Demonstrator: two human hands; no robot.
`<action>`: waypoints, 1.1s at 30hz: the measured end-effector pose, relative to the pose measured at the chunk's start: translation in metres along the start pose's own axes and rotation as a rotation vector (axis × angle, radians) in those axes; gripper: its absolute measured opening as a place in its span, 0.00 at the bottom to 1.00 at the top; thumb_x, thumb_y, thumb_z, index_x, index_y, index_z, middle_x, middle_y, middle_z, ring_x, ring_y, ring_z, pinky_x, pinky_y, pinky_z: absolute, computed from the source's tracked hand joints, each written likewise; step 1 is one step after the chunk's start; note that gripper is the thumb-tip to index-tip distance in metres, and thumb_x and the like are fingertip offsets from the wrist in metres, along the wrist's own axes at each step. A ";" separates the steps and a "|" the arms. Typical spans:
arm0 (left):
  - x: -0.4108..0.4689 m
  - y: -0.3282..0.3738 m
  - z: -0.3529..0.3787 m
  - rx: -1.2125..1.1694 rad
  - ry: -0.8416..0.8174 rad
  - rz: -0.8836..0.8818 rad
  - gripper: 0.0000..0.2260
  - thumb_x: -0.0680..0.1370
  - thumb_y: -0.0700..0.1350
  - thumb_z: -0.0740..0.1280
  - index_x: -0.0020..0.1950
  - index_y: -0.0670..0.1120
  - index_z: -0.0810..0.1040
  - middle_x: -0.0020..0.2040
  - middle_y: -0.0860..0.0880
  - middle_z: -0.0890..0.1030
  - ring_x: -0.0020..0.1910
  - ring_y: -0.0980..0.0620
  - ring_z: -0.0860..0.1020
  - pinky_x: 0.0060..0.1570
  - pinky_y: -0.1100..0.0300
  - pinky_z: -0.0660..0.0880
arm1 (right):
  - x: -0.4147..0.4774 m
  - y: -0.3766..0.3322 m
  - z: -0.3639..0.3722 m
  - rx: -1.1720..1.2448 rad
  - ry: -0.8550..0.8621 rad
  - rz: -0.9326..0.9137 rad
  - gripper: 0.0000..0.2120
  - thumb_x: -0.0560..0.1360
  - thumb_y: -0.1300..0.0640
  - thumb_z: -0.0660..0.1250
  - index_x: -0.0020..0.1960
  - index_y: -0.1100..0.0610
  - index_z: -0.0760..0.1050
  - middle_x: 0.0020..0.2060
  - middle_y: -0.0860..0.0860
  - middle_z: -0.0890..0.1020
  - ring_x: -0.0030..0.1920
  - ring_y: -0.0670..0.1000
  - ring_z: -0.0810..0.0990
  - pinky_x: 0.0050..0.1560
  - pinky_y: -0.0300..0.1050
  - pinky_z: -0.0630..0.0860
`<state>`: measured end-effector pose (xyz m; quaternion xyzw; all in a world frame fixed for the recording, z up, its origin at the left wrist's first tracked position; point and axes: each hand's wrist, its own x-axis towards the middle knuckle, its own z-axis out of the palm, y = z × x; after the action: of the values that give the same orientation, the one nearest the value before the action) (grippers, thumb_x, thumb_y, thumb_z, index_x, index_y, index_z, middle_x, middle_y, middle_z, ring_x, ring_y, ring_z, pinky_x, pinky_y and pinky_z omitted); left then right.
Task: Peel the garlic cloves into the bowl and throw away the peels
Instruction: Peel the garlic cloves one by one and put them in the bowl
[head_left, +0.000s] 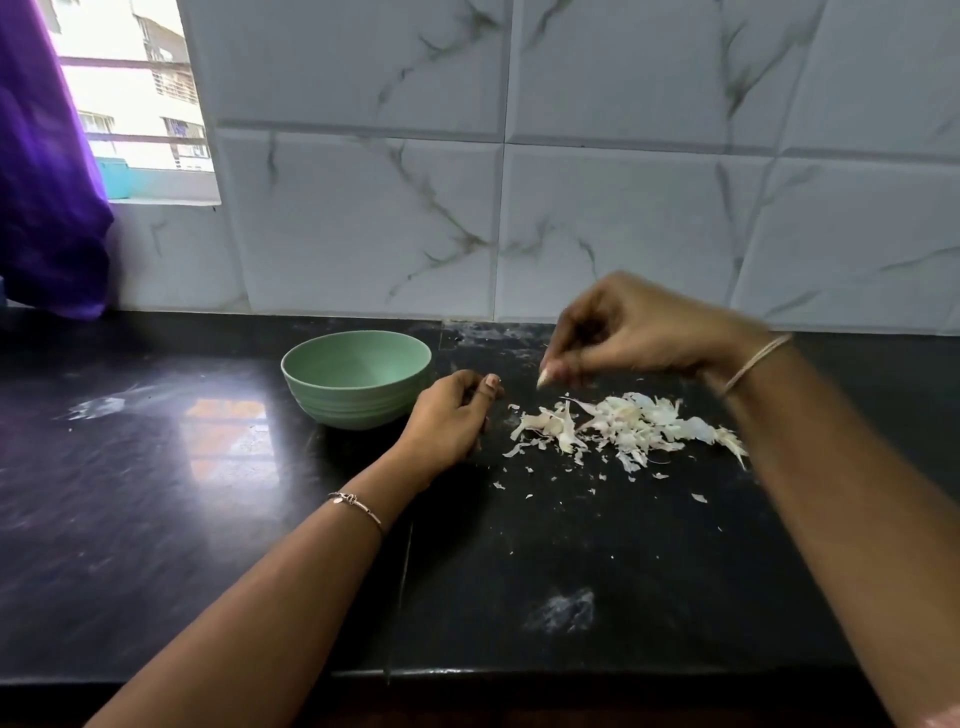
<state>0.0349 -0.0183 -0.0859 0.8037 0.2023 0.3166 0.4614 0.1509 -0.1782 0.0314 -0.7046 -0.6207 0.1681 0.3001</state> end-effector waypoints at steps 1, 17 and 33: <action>-0.001 -0.001 0.003 -0.004 -0.001 0.000 0.12 0.82 0.50 0.61 0.51 0.44 0.78 0.29 0.49 0.76 0.22 0.54 0.72 0.22 0.67 0.66 | 0.003 0.012 0.019 -0.101 -0.080 0.050 0.07 0.70 0.63 0.75 0.47 0.65 0.82 0.38 0.53 0.86 0.37 0.47 0.84 0.40 0.39 0.79; 0.002 -0.007 0.007 0.030 -0.028 0.004 0.04 0.80 0.45 0.67 0.51 0.46 0.78 0.30 0.51 0.77 0.21 0.60 0.71 0.25 0.67 0.68 | 0.003 0.044 0.039 -0.045 -0.129 0.148 0.03 0.74 0.65 0.72 0.47 0.64 0.82 0.38 0.53 0.86 0.35 0.46 0.82 0.38 0.36 0.78; -0.002 0.008 0.019 0.171 0.006 0.329 0.14 0.71 0.41 0.76 0.51 0.54 0.76 0.51 0.52 0.77 0.34 0.54 0.79 0.40 0.67 0.74 | 0.005 0.081 0.066 0.500 0.529 0.190 0.05 0.79 0.56 0.65 0.46 0.56 0.78 0.34 0.49 0.80 0.30 0.41 0.73 0.29 0.32 0.69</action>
<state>0.0467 -0.0349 -0.0866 0.8614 0.0955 0.3717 0.3327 0.1738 -0.1631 -0.0693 -0.6831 -0.3933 0.1540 0.5959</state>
